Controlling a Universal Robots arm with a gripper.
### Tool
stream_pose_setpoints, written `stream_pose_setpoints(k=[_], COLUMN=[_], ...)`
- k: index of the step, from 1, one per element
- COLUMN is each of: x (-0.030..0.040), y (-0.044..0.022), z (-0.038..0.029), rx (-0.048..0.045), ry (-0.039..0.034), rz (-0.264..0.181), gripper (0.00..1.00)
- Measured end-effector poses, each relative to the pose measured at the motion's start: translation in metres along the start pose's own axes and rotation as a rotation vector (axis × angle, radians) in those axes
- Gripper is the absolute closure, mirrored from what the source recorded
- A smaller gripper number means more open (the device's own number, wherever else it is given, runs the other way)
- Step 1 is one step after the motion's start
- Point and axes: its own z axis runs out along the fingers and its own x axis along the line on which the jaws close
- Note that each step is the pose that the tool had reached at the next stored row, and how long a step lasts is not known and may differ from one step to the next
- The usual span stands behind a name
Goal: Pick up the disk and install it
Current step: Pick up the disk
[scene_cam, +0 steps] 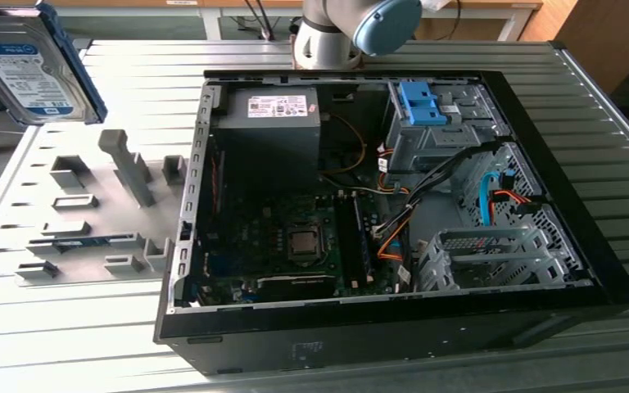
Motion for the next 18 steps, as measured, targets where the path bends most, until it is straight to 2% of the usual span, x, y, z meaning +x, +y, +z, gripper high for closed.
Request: stream_pose_setpoints(k=[11,18], x=[0.0000,0.0000], y=[-0.0001,-0.0002], z=[-0.0053,-0.0130], rx=[0.0000,0.0000], ry=[0.0000,0.0000], rz=[0.000,0.000], gripper=[0.64,0.64])
